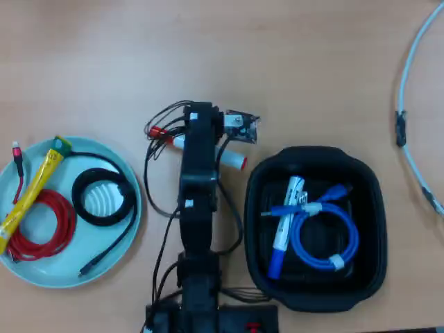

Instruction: Pick up the red pen and put it in the green bowl

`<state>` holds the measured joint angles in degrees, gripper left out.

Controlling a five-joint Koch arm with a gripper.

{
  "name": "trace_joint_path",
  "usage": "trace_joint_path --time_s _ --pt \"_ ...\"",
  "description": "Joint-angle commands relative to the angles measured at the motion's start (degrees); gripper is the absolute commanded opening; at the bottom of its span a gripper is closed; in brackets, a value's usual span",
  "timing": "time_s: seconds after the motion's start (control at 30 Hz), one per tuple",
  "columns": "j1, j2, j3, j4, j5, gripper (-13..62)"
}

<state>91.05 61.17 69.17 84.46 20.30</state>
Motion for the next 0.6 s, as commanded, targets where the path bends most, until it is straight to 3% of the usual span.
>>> trace_joint_path --time_s 0.0,0.37,0.57 --pt "-0.5 9.1 -2.0 3.2 -3.3 -6.9" --pt "-2.7 22.8 -1.6 3.3 -10.7 -6.9" --pt "-10.0 31.1 -1.8 1.9 -14.4 -6.9"
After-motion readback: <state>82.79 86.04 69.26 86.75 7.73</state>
